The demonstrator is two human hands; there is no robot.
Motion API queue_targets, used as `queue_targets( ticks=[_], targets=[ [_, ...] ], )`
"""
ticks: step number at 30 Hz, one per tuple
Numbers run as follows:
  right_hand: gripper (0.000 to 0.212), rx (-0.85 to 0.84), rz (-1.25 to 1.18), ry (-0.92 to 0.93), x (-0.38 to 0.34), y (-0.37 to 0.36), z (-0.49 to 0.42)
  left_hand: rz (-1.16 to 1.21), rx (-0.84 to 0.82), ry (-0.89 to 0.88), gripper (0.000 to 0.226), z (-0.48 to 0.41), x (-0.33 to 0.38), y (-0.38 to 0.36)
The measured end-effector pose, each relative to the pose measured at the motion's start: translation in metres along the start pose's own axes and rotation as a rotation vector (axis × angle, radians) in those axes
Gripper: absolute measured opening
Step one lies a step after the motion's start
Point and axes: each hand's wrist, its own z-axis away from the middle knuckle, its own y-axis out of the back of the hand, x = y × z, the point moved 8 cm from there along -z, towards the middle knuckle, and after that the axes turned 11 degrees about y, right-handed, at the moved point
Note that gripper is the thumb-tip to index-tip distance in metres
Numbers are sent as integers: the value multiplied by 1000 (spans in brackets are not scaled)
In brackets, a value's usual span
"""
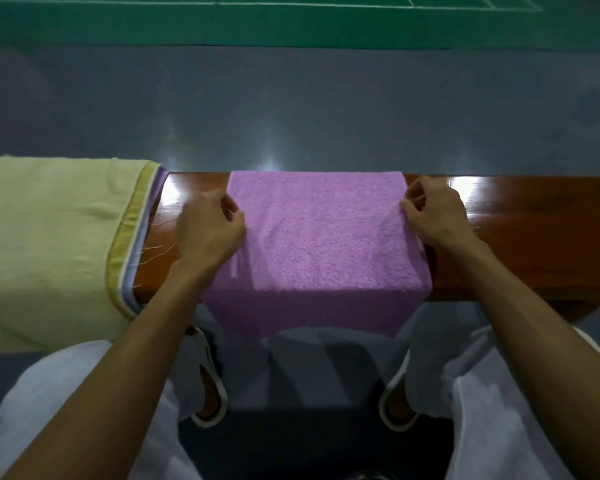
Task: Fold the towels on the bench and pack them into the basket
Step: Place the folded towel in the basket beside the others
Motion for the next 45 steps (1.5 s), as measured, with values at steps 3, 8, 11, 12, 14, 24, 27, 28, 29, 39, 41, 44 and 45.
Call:
queue_targets(
  ticks=[3, 8, 11, 12, 14, 24, 27, 28, 29, 39, 41, 44, 45],
  targets=[
    [17, 11, -26, -103, 6, 1, 8, -55, 23, 107, 20, -2, -21, 4],
    [22, -87, 2, -252, 20, -6, 20, -120, 23, 135, 28, -6, -34, -4],
    [18, -147, -26, -243, 18, -11, 24, -103, -57, 142, 22, -7, -35, -12],
    [18, -159, -21, -234, 17, -12, 24, -101, -88, 154, 22, -7, -36, -13],
    [19, -155, -39, -234, 19, -9, 22, -63, -170, 177, 24, -6, -37, -16],
    [42, -138, -578, -377, 29, -4, 35, 371, -417, 315, 30, -10, -44, -23],
    [58, -135, -647, -271, 22, 1, 33, 436, -445, 264, 48, -12, -39, -23],
    [57, -136, -640, -234, 22, 1, 32, 452, -453, 254, 51, -12, -38, -22],
    [55, -141, -628, -212, 22, 1, 31, 463, -467, 248, 53, -12, -38, -21],
    [36, -63, -462, -79, 21, 12, 33, 245, -289, 110, 36, -13, -40, -4],
    [36, -49, -432, -67, 21, 14, 34, 208, -251, 93, 34, -14, -43, -1],
    [32, -17, -378, -58, 21, 17, 34, 176, -195, 37, 30, -13, -41, 4],
    [30, 9, -361, -64, 22, 19, 35, 174, -178, 22, 29, -14, -40, 5]
  ],
)
